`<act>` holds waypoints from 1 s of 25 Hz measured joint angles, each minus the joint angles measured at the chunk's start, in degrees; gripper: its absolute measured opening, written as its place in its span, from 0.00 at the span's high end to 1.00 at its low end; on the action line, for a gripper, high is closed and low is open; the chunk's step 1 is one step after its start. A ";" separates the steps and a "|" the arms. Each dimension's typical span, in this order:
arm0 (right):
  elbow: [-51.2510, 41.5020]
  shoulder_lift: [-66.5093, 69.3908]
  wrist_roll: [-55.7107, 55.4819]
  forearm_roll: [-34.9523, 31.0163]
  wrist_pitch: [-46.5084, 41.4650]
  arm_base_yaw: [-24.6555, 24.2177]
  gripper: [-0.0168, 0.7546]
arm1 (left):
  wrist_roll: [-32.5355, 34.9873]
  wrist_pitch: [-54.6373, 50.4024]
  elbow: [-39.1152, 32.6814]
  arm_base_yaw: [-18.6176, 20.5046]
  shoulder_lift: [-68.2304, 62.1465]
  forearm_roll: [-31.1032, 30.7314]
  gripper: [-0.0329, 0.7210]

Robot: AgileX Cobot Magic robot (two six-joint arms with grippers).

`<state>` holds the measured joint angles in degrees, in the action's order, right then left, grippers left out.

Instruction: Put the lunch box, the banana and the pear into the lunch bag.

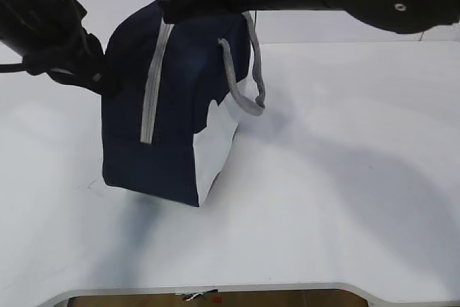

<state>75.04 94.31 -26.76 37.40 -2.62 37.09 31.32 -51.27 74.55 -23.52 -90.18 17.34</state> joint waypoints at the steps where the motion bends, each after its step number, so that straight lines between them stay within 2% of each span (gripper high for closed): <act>1: 0.61 0.32 0.00 1.02 -0.56 0.00 0.96 | 0.00 -0.84 0.00 0.00 0.29 -0.30 0.95; 11: 5.02 3.92 0.00 8.13 -5.42 -1.11 0.96 | 0.04 -5.51 0.00 0.00 0.65 -0.89 0.95; 25: 12.51 11.27 -0.46 8.58 -5.92 -7.62 0.96 | 0.04 -6.75 0.00 0.00 0.65 -0.89 0.95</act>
<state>87.54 105.57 -27.22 45.98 -8.54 29.47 31.36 -58.02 74.55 -23.52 -89.53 16.45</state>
